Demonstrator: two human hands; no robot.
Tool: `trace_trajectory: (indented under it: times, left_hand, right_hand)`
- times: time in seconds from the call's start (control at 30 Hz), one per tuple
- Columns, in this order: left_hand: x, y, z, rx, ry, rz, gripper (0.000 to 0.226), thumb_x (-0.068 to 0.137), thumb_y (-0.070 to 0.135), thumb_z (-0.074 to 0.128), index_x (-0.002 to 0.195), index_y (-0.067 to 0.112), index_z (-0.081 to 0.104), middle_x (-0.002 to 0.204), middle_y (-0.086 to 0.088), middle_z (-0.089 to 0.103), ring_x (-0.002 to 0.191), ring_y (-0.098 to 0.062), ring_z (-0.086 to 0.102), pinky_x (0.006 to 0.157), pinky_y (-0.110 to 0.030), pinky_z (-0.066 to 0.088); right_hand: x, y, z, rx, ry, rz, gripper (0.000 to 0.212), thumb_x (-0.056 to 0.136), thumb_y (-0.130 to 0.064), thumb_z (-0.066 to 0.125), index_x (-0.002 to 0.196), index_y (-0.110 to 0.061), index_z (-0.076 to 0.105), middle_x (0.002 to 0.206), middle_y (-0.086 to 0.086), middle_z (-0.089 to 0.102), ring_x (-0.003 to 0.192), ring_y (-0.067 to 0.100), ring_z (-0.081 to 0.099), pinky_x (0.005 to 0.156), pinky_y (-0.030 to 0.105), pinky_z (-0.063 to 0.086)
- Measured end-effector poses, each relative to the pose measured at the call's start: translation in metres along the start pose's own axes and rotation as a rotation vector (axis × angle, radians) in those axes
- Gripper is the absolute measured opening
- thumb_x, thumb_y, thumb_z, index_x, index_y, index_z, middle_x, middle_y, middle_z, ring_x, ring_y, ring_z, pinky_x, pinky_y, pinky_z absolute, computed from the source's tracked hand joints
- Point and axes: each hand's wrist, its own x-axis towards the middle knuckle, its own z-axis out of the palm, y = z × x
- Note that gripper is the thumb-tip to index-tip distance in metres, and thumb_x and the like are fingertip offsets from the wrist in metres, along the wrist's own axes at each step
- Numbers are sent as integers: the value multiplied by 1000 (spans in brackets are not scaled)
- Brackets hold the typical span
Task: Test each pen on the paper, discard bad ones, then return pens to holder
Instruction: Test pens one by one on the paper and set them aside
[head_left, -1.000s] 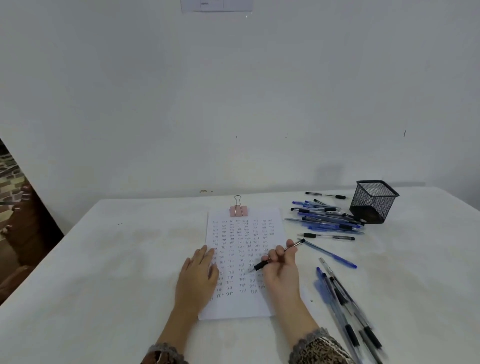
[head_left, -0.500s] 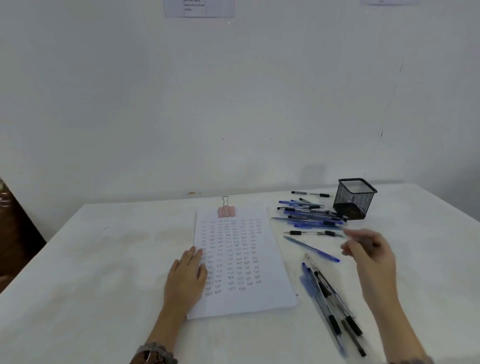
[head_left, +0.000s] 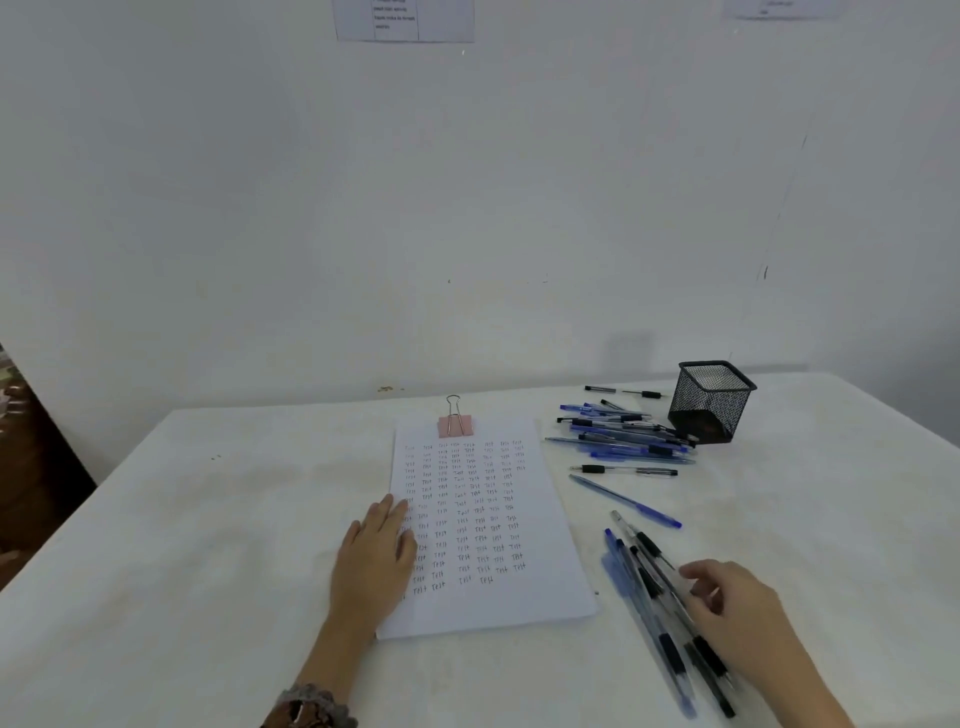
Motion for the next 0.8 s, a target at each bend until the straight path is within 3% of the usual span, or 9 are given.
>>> trace_trajectory:
  times: [0.1,0.17,0.3,0.37,0.43,0.53,0.6,0.67,0.8]
  left_hand:
    - [0,0,0,24,-5,-5,61,87,40,14,144,21,26,153,3,19,141,-9,14,115,-26,5]
    - [0,1,-1,24,-10,-6,66,83,41,12,144,22,26,153,4,18,141,-9,14,114,-26,5]
    - [-1,1,-1,9,-14,-13,68,81,41,12,144,22,27,153,4,19,141,-10,14,115,-26,5]
    - [-1,1,-1,0,-11,-11,58,90,39,16,144,21,27,153,4,19,142,-10,14,115,-27,5]
    - [-1,1,-1,-2,-18,-12,48,97,33,24,144,23,25,154,5,17,142,-8,12,115,-25,3]
    - [-1,0,-1,0,-8,-9,54,93,38,17,144,23,24,154,7,16,142,-7,11,114,-24,2]
    - [-1,-1,1,4,-7,-5,51,95,37,19,144,23,23,154,6,16,142,-7,11,114,-24,2]
    - [0,-3,2,3,-2,-8,54,93,42,17,144,24,24,154,7,17,141,-7,11,114,-23,3]
    - [0,-3,4,12,14,-17,82,73,53,-4,144,25,24,153,8,17,141,-6,12,113,-22,2]
  right_hand:
    - [12,-12,-9,-137,-173,53,3,88,-20,57,88,-24,58,88,-3,57,80,11,53,68,15,35]
    - [28,-19,-17,-213,-243,100,7,89,-28,56,88,-22,58,92,-1,60,84,15,54,74,20,38]
    - [77,-31,-12,-233,-113,53,19,91,-19,53,104,-13,66,107,9,64,95,23,57,82,26,43]
    - [95,-32,-3,-277,-157,29,24,89,-19,58,111,-12,64,114,9,60,101,23,55,87,28,43]
    - [106,-30,2,-325,-211,43,24,87,-23,61,109,-13,63,115,10,58,99,22,54,85,27,43]
    - [109,-30,2,-281,-185,62,8,89,-21,59,95,-17,58,113,10,60,99,23,55,82,27,43]
    - [110,-37,0,-18,-75,42,6,87,-17,64,87,-14,58,100,10,64,87,21,54,74,26,40]
    - [104,-51,-3,472,48,9,7,82,-14,69,80,-13,63,81,5,64,73,18,52,63,27,41]
    - [98,-87,-1,1260,116,-28,25,75,-45,59,81,-21,56,66,-10,59,63,7,57,54,18,46]
